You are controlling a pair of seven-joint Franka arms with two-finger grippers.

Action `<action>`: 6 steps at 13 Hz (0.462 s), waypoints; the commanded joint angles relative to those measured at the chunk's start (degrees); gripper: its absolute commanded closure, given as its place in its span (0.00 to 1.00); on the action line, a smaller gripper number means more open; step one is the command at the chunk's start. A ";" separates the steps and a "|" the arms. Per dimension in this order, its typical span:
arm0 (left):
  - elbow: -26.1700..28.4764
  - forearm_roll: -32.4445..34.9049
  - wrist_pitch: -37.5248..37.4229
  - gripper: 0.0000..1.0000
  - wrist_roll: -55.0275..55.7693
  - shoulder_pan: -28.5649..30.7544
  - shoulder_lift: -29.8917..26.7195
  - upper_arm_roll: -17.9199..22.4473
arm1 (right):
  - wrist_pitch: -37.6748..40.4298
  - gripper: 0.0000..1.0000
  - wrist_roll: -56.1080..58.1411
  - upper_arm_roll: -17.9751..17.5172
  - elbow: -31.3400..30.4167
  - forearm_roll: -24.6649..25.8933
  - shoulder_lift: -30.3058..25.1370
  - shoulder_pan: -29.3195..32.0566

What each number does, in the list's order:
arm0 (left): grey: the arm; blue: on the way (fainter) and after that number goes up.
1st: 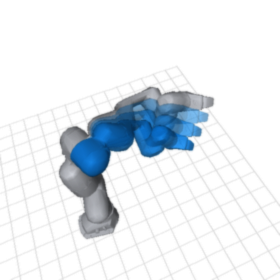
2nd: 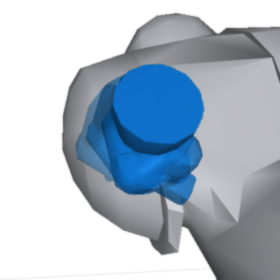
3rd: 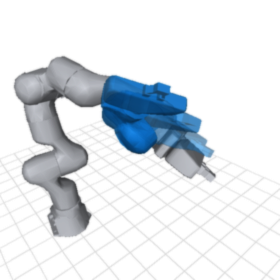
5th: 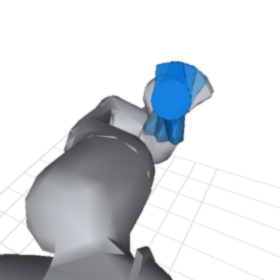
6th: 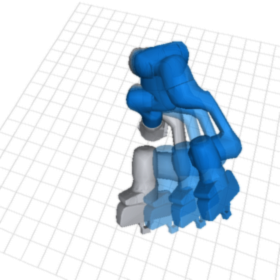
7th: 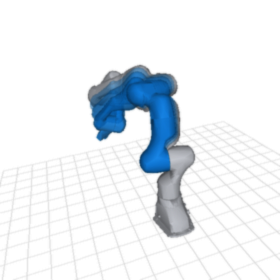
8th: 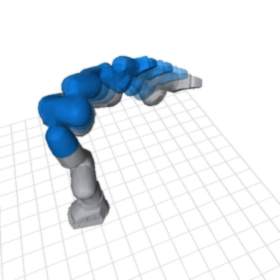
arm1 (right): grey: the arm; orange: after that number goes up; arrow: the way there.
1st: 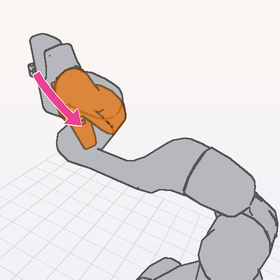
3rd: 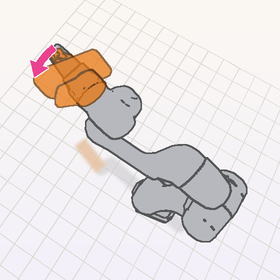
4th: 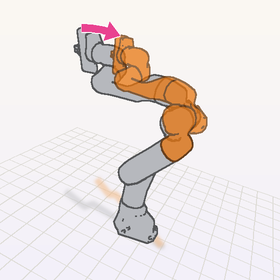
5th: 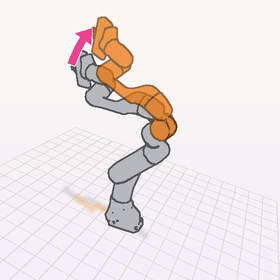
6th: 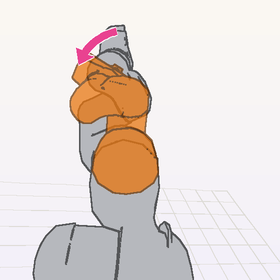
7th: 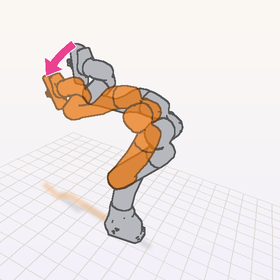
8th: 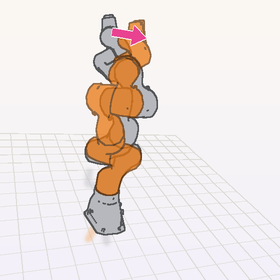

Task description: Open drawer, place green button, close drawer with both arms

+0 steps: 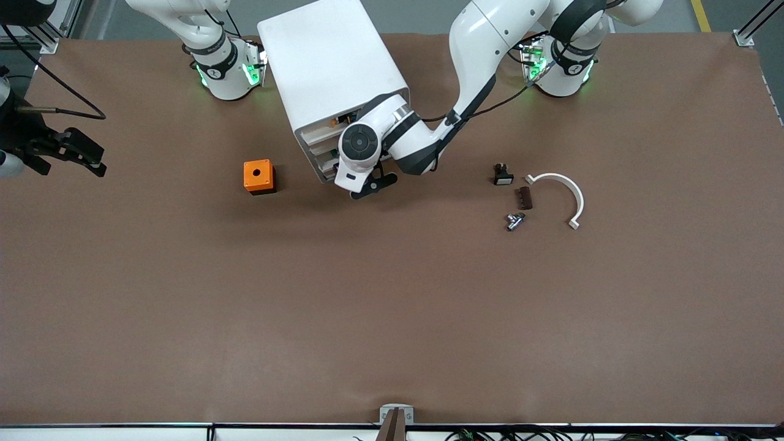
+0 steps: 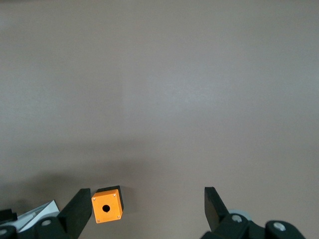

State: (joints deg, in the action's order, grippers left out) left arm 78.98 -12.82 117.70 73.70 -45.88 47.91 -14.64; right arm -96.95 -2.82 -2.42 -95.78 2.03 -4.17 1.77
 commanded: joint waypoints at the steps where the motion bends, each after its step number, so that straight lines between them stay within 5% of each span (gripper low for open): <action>1: 1.44 -1.77 -0.54 0.00 0.83 0.27 -0.98 -0.56 | -0.78 0.00 -0.35 -1.09 0.67 0.26 -0.84 1.48; 6: 1.09 6.38 -1.15 0.00 0.92 4.74 -6.76 4.96 | -1.13 0.00 -0.17 -1.00 0.59 1.04 -0.92 1.31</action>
State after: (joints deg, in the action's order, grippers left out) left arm 78.75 -10.08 117.93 74.08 -43.66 46.44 -11.94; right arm -97.98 -2.84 -2.42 -94.87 2.09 -4.24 1.88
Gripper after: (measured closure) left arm 0.000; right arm 0.000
